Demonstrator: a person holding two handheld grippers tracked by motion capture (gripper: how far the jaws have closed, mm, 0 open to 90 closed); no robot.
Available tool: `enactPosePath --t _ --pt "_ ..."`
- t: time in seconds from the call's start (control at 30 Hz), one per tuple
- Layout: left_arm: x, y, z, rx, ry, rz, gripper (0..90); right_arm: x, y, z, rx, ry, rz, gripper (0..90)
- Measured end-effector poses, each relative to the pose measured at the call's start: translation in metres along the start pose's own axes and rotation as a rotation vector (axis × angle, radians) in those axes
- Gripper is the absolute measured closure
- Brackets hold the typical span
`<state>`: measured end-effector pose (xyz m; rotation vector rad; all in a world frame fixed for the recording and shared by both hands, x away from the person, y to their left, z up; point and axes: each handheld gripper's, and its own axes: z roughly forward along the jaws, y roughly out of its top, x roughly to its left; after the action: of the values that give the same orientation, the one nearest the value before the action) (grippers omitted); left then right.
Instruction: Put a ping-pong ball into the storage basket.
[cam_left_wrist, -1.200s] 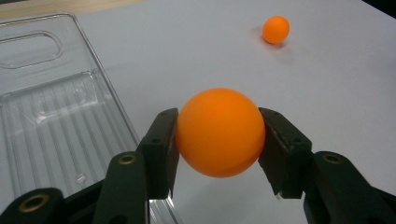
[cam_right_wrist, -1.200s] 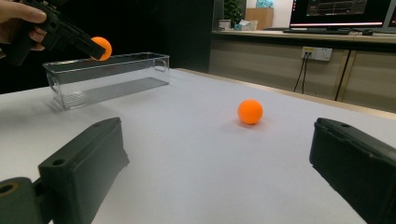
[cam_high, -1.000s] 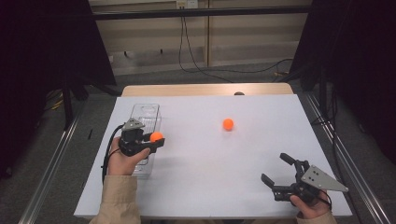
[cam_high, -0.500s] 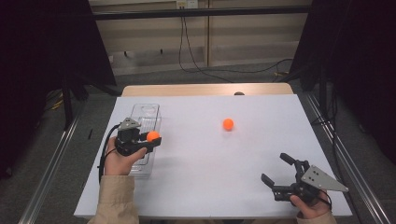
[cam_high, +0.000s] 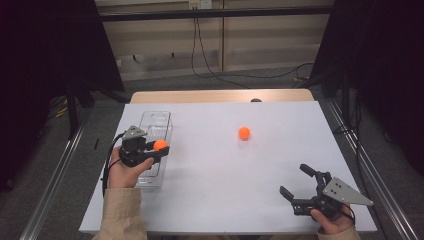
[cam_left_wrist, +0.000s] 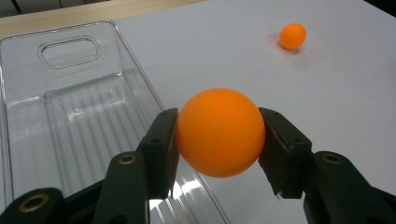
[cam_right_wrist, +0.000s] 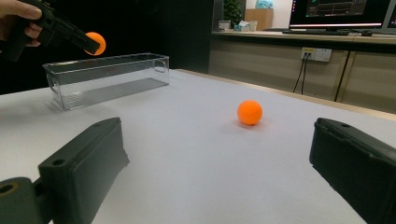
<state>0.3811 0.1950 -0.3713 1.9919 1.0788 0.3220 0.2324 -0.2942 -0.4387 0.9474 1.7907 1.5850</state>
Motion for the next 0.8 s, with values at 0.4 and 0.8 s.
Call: enactPosePath --t 0.4,0.8 --pt "0.007 -0.002 -0.006 -0.012 0.030 -0.009 50.6 0.000 0.000 0.000 -0.002 0.000 -0.001 2.7" --pt "0.012 -0.004 -0.009 -0.012 0.054 -0.005 50.6 0.000 0.000 0.000 -0.002 0.000 0.000 2.7"
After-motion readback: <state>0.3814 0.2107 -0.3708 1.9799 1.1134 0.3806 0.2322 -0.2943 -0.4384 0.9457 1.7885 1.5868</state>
